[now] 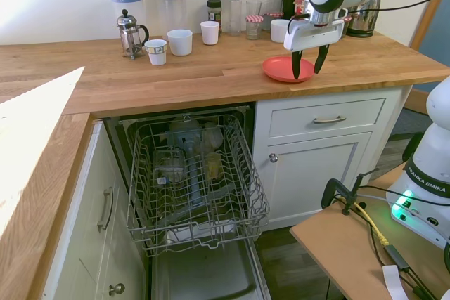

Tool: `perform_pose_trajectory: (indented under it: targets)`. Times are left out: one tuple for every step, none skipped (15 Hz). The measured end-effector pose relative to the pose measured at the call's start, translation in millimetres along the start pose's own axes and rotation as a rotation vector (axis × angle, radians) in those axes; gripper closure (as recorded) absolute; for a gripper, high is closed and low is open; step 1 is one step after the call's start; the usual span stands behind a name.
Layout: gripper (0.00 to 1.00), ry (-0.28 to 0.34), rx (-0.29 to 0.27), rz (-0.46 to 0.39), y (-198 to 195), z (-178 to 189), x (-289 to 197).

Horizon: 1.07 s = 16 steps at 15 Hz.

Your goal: Put the plate in the dishwasher

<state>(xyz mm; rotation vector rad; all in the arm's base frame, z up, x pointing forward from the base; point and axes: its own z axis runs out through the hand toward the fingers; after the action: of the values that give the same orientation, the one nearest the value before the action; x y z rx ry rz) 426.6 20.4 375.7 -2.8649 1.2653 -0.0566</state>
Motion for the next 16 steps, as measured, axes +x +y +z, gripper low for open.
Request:
perform_pose_trajectory:
  targets:
    - [0.00,0.000,0.000,0.000,-0.1,0.3,0.1]
    - [0.00,0.001,0.004,0.003,-0.4,-0.5,0.9]
    - [0.00,0.001,0.016,0.014,-0.5,-3.9,3.8]
    - [0.00,-0.001,0.037,0.031,0.1,-10.1,9.4]
    - [0.00,-0.005,0.058,0.048,2.8,-17.7,17.9]
    - [0.00,-0.007,0.076,0.062,7.2,-24.6,27.9]
    - [0.00,-0.011,0.089,0.074,12.7,-29.8,38.1]
    - [0.00,-0.019,0.103,0.088,19.6,-33.5,48.3]
    - [0.00,-0.026,0.117,0.101,26.8,-35.5,58.2]
    - [0.00,-0.034,0.132,0.112,33.6,-36.3,67.5]
    - [0.00,-0.044,0.147,0.124,39.6,-35.8,78.2]
    - [0.00,-0.058,0.159,0.138,45.3,-32.9,89.9]
    - [0.00,-0.071,0.168,0.149,51.6,-28.4,103.1]
    - [0.00,-0.083,0.178,0.161,57.0,-23.2,117.9]
    - [0.00,-0.092,0.182,0.175,61.5,-17.4,132.8]
    - [0.00,-0.101,0.185,0.183,64.8,-11.2,145.1]
